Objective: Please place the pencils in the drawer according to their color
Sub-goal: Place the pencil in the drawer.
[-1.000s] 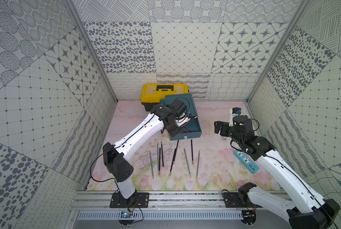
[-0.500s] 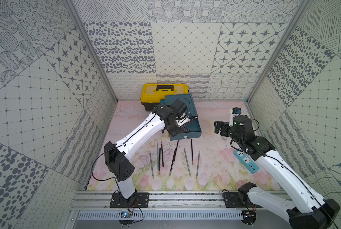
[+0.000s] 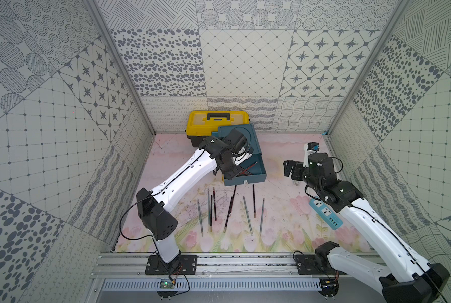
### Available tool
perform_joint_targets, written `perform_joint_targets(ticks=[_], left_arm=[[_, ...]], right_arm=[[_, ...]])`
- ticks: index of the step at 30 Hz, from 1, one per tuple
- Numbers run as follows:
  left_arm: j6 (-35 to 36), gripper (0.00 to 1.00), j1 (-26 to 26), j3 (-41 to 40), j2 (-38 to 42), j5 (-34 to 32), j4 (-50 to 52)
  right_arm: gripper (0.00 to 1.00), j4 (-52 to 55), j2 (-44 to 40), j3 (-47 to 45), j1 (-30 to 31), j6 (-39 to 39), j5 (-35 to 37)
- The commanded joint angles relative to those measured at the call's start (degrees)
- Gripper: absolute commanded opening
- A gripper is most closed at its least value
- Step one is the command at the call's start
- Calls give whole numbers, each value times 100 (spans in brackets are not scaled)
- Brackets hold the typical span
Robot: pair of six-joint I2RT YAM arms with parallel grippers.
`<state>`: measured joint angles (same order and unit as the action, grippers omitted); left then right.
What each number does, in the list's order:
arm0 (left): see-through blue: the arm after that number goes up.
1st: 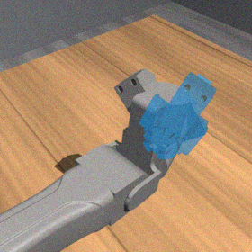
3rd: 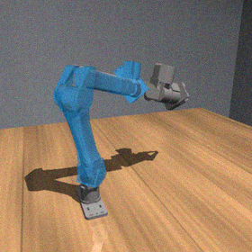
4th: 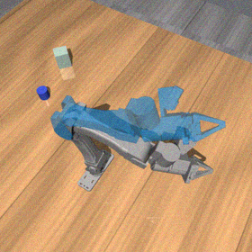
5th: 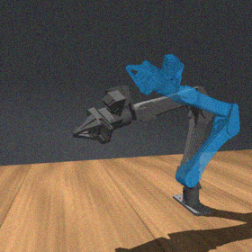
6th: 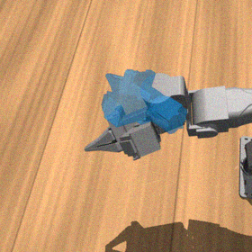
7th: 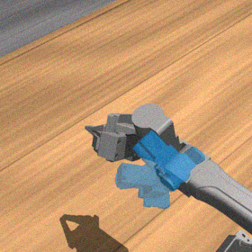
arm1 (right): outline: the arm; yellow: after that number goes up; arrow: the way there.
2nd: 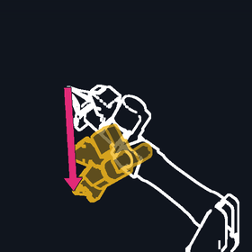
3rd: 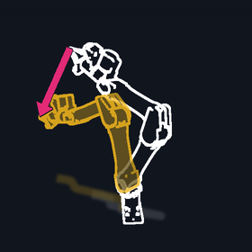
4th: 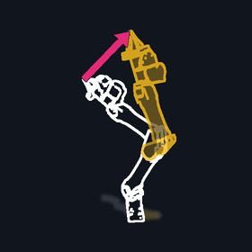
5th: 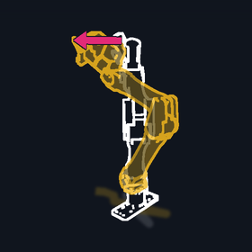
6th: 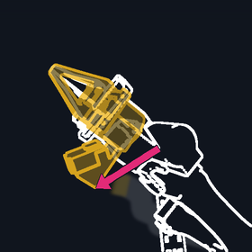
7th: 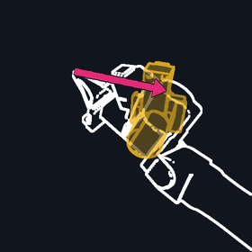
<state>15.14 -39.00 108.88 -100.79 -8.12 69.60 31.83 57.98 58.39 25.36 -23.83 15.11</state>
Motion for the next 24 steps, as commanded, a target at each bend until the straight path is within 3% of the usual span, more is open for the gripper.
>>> perform_joint_targets(ticks=[1, 7, 12, 15, 19, 24], left_arm=[[-583, 40, -1, 76, 343, -14, -271], [-1943, 49, 7, -892, 1598, -340, -925], [-3444, 54, 16, -2761, 3141, -817, -1485], [-4283, 59, 17, -4097, 4103, -528, -2021], [-5419, 53, -57, -5787, 5118, 65, -2882], [-6760, 44, -901, -7501, 5854, -172, -4079]], right_arm=[[99, -198, -119, 25, -11, -51, 105], [99, -82, -111, 59, -14, -65, 162], [99, -72, -101, 99, -15, -55, 254], [99, -72, -110, 89, -23, -101, 385], [99, -63, -110, 41, -23, -183, 387], [99, -61, -93, -46, -23, -296, 411]])
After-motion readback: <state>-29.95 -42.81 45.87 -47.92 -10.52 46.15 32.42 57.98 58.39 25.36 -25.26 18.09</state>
